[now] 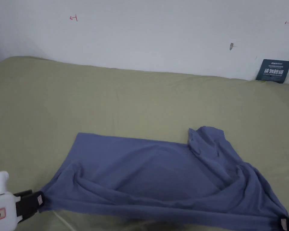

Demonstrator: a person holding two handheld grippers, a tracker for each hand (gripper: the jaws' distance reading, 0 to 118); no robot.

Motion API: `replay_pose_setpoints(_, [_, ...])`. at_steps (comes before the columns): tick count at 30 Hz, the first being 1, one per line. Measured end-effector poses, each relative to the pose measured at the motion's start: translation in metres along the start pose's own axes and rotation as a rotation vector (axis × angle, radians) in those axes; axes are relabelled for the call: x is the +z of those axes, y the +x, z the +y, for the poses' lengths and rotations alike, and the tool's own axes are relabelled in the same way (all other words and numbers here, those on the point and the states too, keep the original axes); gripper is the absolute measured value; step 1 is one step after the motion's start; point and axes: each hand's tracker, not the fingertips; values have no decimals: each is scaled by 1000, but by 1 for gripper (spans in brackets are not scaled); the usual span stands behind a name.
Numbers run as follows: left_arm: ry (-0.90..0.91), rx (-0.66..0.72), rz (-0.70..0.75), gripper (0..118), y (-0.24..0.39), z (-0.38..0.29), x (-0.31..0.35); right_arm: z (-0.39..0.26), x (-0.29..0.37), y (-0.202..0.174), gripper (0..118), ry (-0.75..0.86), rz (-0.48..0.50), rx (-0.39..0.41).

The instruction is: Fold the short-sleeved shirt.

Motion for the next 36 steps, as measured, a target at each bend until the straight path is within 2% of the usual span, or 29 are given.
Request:
replay_pose_setpoints(6, [-162,62,24,3,-25,-42,21,-46,23,0,7,-114,-56,-7])
replay_pose_setpoints(9, [-223,106,52,3,-40,-60,23,-65,21,9,7,-185,-87,-46])
replay_pose_setpoints(11, [-247,154,36,3,-47,-63,20,-74,16,11,7,-217,-111,-26])
replay_pose_setpoints(14, [-256,150,38,3,-46,-64,17,-83,8,10,7,-234,-118,-21])
replay_pose_setpoints(16, [-252,130,45,12,-39,-61,21,-78,11,6,10,-243,-97,-23])
replay_pose_setpoints(17, [-236,109,35,19,-35,-58,27,-73,17,4,22,-237,-40,-15])
replay_pose_setpoints(18, [-215,71,39,23,-30,-54,37,-65,30,2,41,-221,-25,-8])
replay_pose_setpoints(19, [-171,66,33,33,-26,-49,53,-58,46,-2,63,-181,-9,-4])
replay_pose_setpoints(20, [-123,56,19,47,-22,-44,66,-51,60,-5,73,-159,8,-4])
replay_pose_setpoints(22, [23,-8,18,66,-4,-29,107,-37,99,-20,73,-44,-6,34])
replay_pose_setpoints(25, [194,-157,-24,66,38,-23,153,-24,145,-54,73,147,-49,128])
replay_pose_setpoints(28, [311,-311,-51,66,86,-29,173,-25,171,-99,73,317,-70,241])
replay_pose_setpoints(31, [394,-434,-83,63,131,-57,174,-42,176,-138,71,436,-46,276])
replay_pose_setpoints(32, [390,-461,-74,48,138,-66,167,-50,173,-147,71,446,-36,269])
replay_pose_setpoints(33, [386,-490,-69,25,150,-77,164,-59,168,-157,67,431,-47,261])
replay_pose_setpoints(34, [390,-508,-48,0,161,-91,161,-67,164,-168,49,425,-64,251])
replay_pose_setpoints(35, [401,-516,-44,0,171,-104,161,-76,160,-176,1,419,-84,252])
replay_pose_setpoints(36, [355,-534,-102,0,178,-115,160,-90,159,-181,1,412,-110,209])
